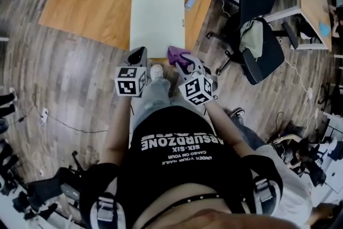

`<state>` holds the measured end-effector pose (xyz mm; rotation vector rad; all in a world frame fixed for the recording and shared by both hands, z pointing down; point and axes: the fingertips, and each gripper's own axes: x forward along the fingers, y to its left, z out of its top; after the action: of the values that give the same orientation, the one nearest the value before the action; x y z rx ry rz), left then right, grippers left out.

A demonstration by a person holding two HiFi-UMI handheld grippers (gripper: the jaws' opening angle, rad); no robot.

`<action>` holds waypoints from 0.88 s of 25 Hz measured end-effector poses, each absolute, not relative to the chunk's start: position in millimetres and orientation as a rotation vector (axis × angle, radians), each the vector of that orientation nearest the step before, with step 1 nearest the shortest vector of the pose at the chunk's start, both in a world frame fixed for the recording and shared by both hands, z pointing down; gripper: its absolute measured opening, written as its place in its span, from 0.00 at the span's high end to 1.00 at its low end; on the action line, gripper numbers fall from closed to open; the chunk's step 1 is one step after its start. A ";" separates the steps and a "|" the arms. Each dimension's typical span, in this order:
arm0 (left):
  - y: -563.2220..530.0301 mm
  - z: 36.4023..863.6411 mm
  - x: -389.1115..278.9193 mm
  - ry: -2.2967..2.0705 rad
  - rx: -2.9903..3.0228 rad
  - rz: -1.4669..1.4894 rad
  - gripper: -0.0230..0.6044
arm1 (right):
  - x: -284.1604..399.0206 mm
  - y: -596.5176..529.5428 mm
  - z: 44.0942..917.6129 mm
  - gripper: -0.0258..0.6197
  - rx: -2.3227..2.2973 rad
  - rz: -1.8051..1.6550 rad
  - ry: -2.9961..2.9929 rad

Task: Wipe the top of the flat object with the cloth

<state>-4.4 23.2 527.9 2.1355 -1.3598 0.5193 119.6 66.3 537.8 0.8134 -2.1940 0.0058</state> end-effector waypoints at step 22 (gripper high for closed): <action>-31.2 571.8 -35.7 -1.323 2.074 0.638 0.94 | 104.3 15.8 560.2 0.81 0.799 0.079 -2.153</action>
<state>-35.7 -31.2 571.8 2.0744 -1.3230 0.6380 104.3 15.8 560.2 0.7992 -2.1531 0.0793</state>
